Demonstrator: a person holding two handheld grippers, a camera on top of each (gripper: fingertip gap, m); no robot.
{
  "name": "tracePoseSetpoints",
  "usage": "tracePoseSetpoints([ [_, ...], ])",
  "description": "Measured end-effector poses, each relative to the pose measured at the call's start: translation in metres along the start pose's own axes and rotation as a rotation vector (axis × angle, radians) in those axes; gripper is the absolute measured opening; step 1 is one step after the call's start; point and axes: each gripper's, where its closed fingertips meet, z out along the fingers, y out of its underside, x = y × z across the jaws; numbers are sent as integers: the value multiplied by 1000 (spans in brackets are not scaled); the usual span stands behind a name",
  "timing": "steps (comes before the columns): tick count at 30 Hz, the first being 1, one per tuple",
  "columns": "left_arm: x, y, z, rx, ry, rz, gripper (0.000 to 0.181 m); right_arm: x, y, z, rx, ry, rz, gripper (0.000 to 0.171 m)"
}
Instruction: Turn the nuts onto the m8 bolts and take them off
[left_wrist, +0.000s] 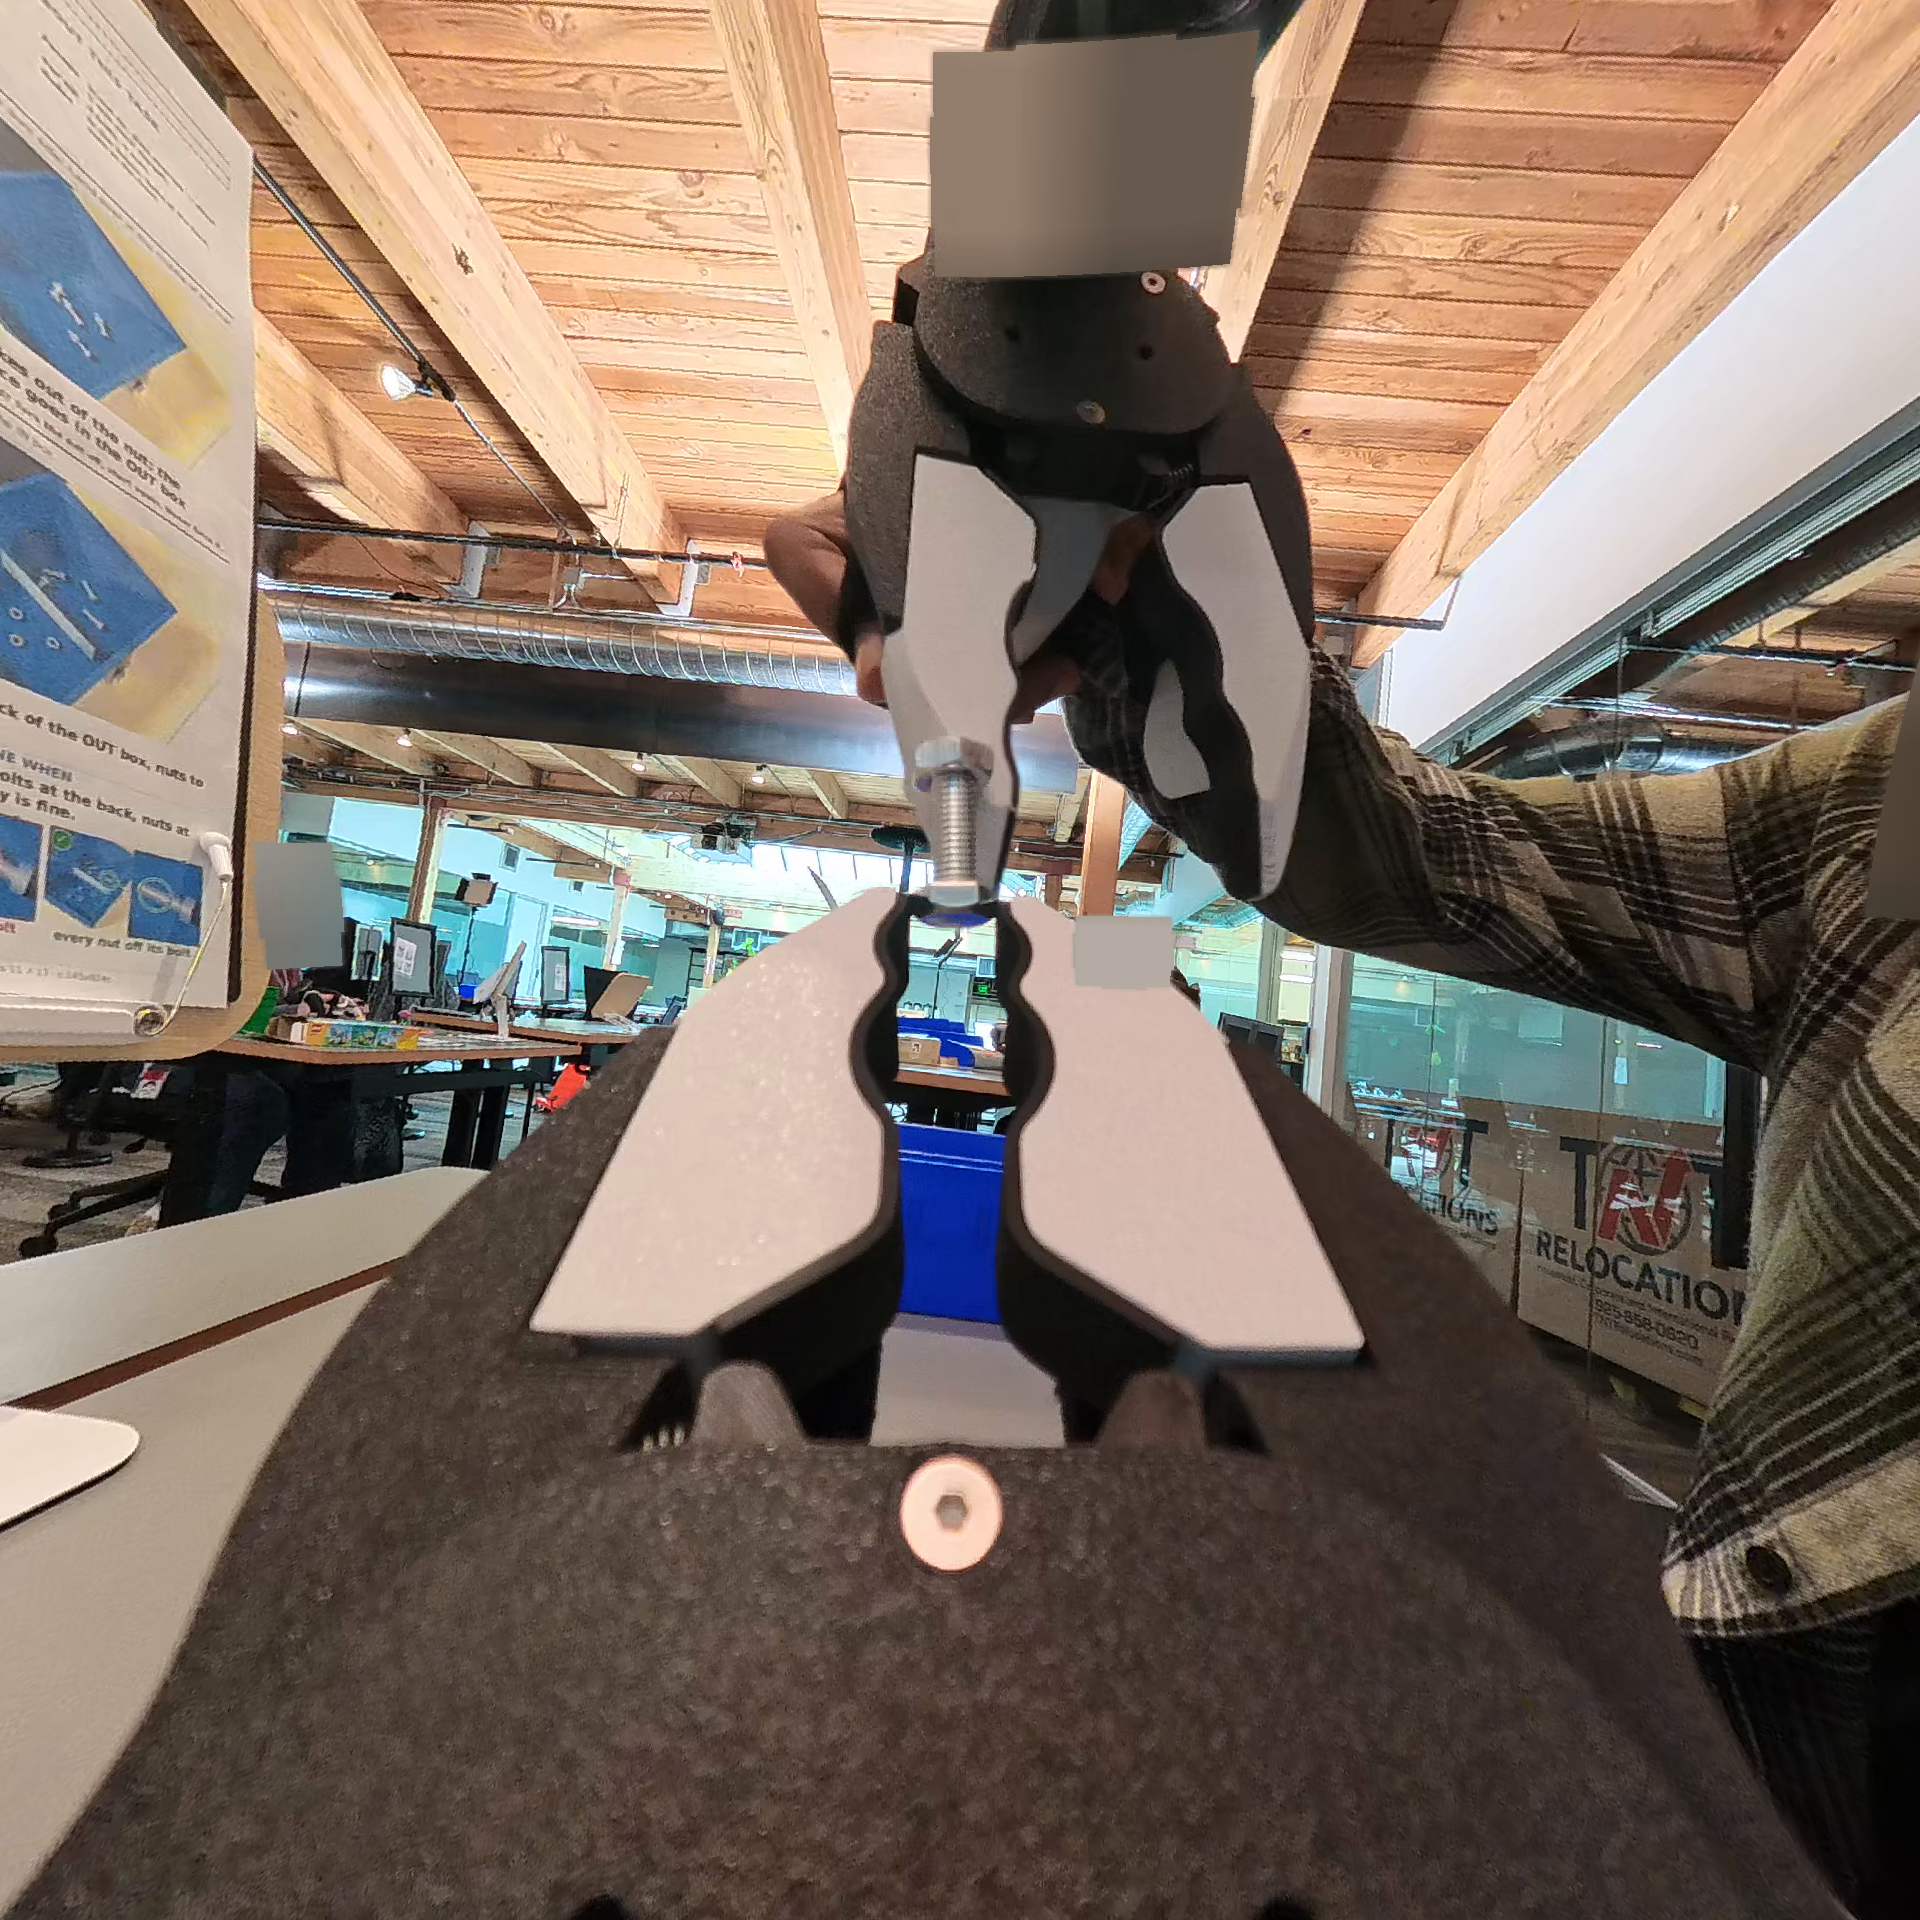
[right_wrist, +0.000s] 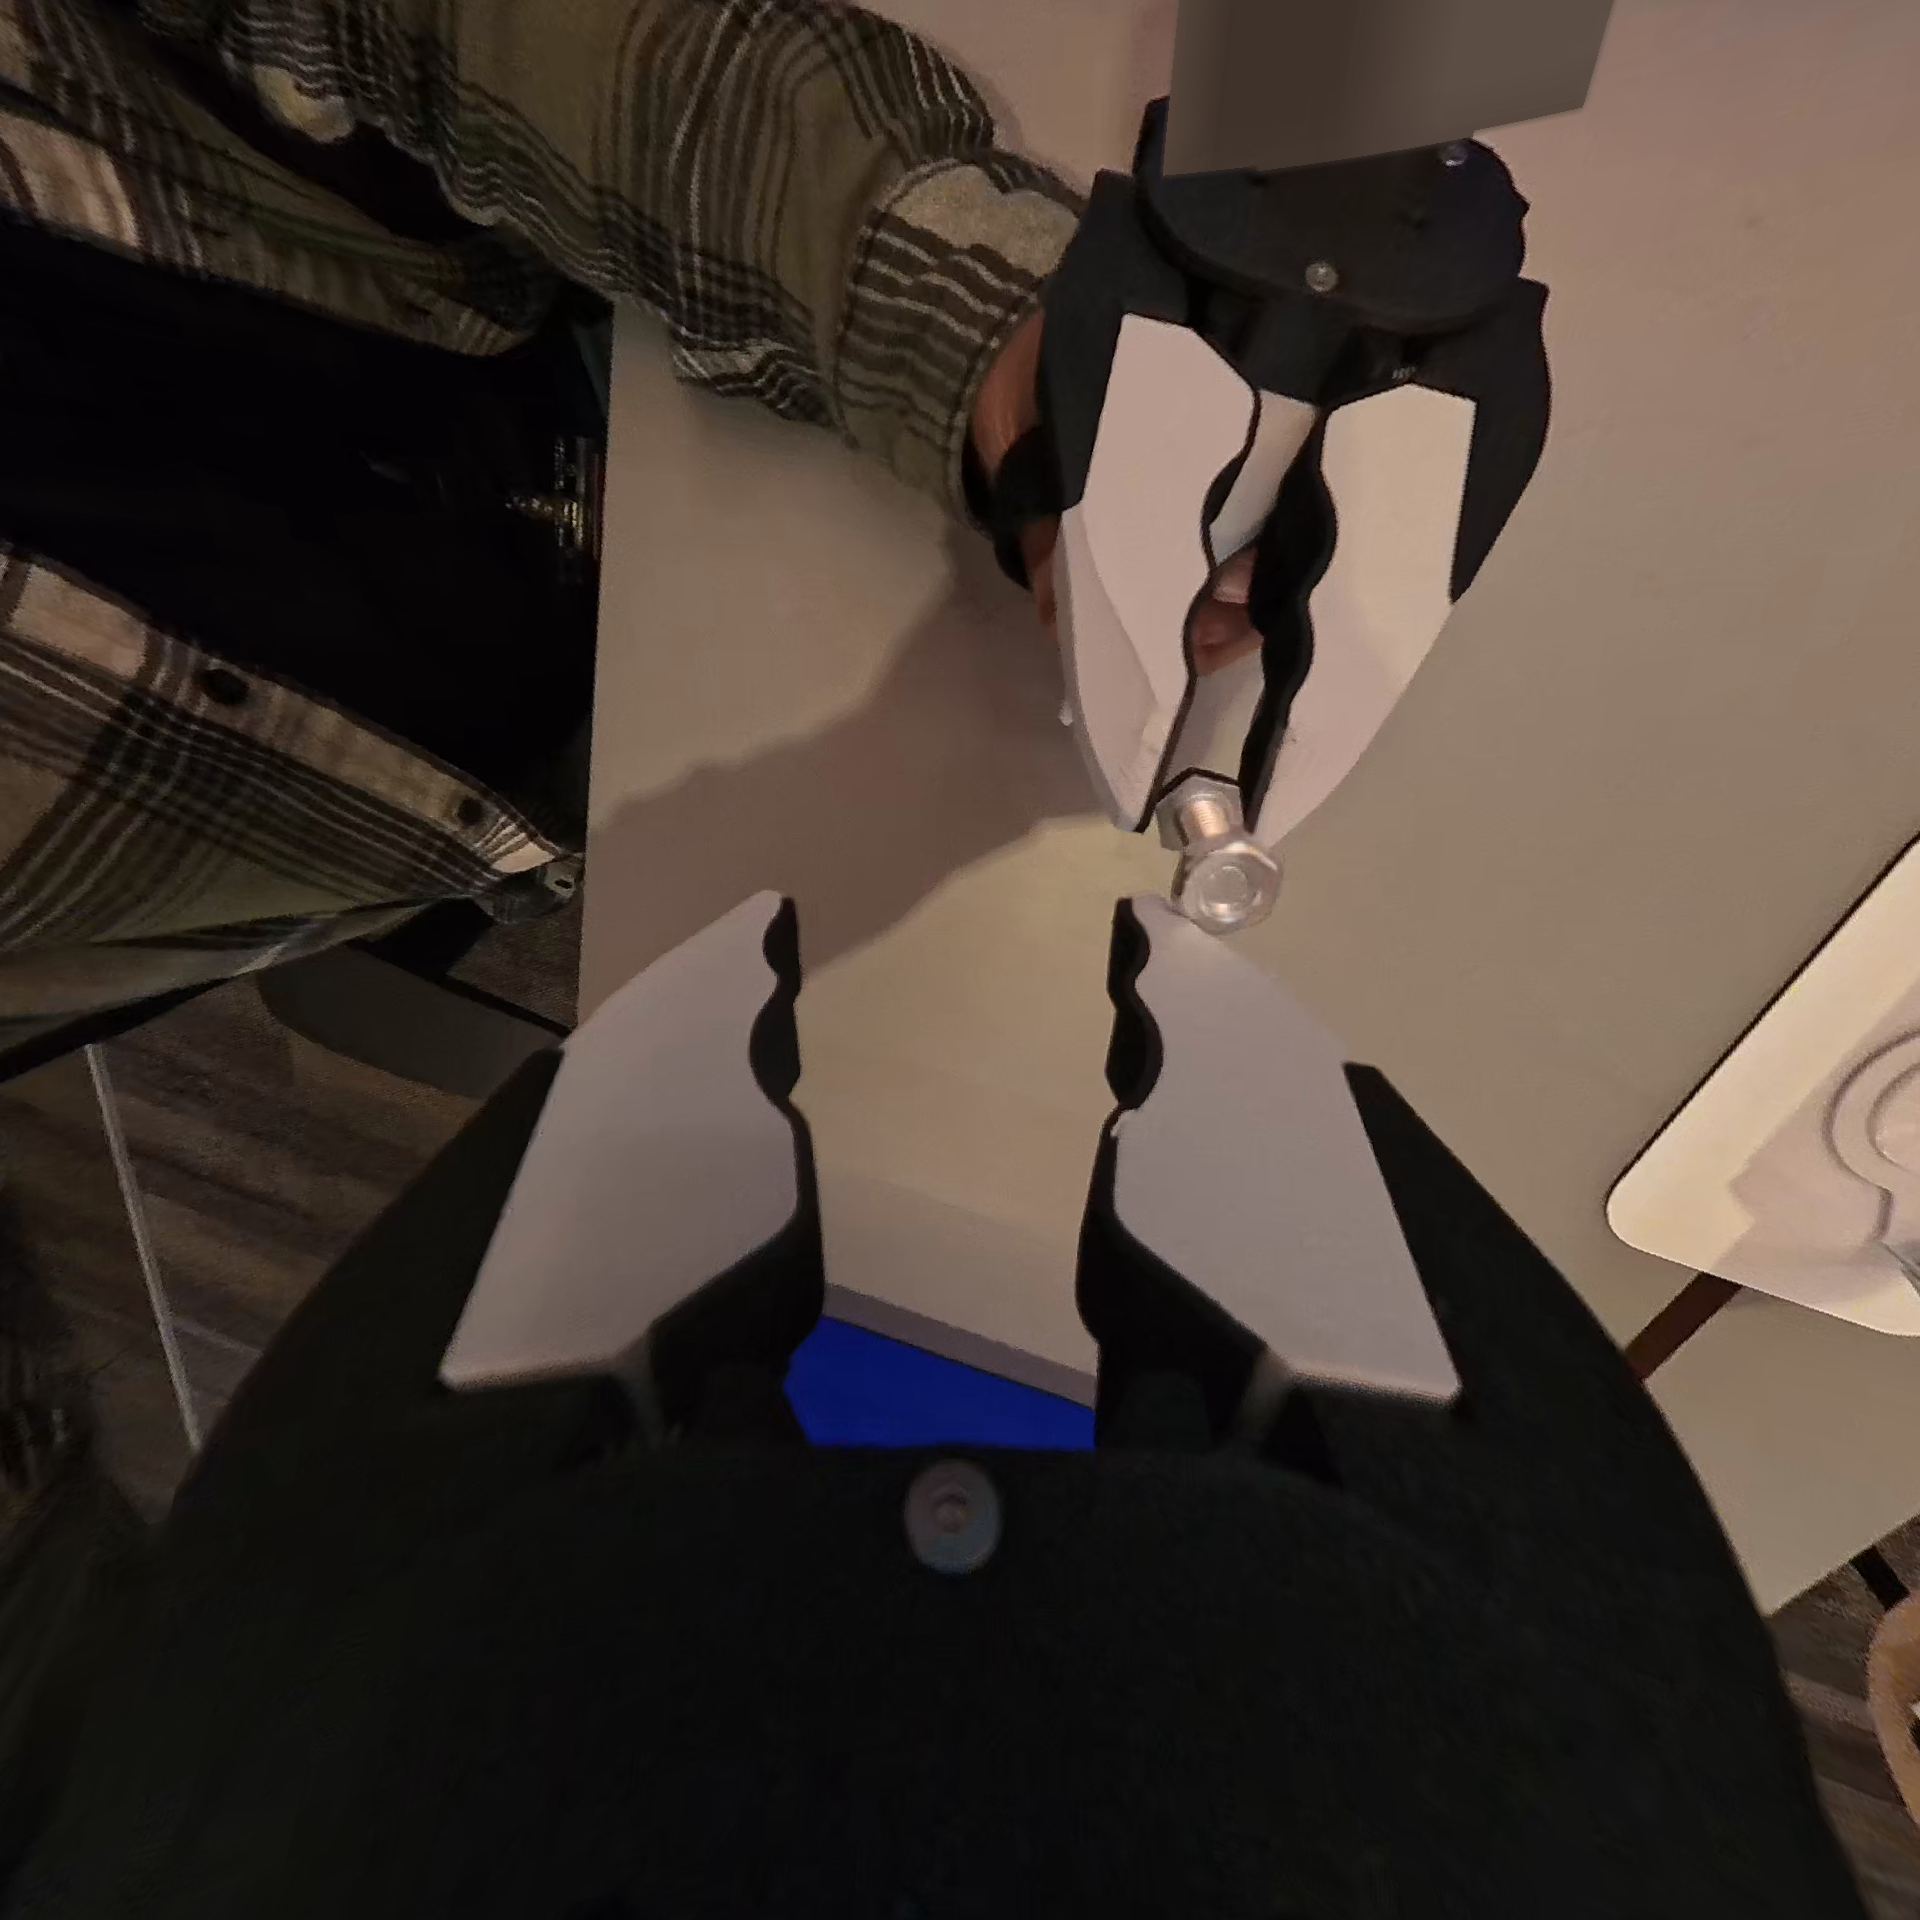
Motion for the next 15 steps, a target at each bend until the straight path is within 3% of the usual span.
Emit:
tracePoseSetpoints([
  [6, 1, 0, 0, 0, 5, 1, 14, 14, 16, -8, -39, 39, 94, 65],
  [11, 2, 2, 1, -9, 8, 3, 14, 28, -9, -13, 51, 152, -10, 78],
  [15, 0, 1, 0, -3, 2, 1, 14, 19, -12, -8, 16, 117, -45, 77],
])
